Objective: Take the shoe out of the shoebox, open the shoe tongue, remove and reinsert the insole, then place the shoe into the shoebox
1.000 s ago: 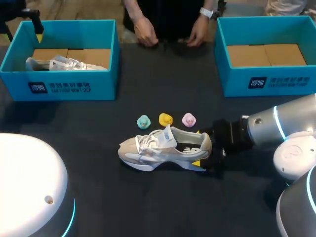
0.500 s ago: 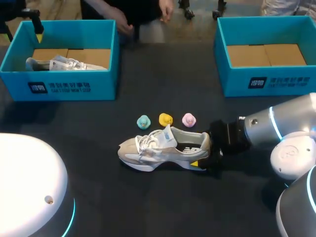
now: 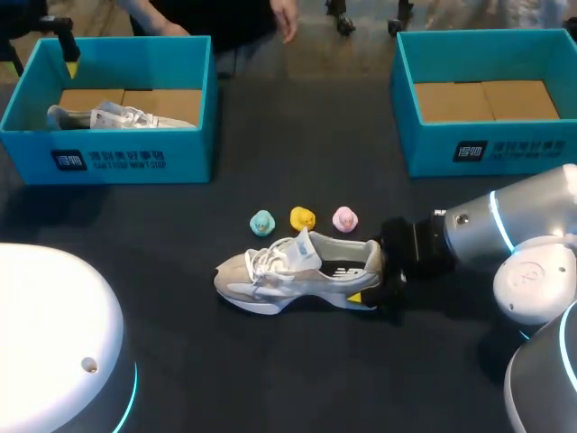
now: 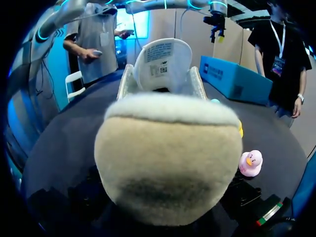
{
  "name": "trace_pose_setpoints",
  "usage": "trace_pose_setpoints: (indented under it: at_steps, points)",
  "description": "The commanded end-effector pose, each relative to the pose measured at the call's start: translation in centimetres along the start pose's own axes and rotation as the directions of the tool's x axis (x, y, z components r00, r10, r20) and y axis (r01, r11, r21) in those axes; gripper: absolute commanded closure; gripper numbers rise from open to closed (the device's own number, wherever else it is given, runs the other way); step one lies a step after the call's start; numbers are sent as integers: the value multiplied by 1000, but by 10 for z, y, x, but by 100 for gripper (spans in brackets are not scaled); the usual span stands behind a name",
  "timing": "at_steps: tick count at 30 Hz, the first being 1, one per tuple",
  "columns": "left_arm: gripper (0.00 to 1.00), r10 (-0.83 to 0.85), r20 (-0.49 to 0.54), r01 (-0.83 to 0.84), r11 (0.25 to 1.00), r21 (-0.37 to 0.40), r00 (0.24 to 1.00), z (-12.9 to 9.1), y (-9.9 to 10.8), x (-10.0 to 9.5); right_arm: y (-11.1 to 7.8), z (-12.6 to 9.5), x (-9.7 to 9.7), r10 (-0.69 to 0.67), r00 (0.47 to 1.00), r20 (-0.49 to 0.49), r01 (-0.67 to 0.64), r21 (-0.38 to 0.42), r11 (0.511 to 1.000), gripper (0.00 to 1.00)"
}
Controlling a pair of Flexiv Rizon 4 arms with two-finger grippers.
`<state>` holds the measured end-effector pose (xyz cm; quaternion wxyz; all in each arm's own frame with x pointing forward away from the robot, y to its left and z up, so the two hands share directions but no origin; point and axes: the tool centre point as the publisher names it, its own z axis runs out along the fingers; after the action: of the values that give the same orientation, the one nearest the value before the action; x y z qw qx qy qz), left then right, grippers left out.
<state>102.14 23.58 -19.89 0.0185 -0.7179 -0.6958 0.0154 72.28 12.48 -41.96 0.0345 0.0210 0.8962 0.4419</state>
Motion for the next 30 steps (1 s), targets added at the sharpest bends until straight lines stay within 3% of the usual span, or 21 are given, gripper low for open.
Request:
trace_pose_setpoints:
  at_steps: [1,30]
  points:
    - [0,1,-1,-1,1000,-4,1000,0,-1,0,2,-4,3,1,1000,4,-1,7,1000,100]
    - [0,1,-1,-1,1000,-4,1000,0,-1,0,-8,-2,8,16,1000,-12,-16,2,1000,100]
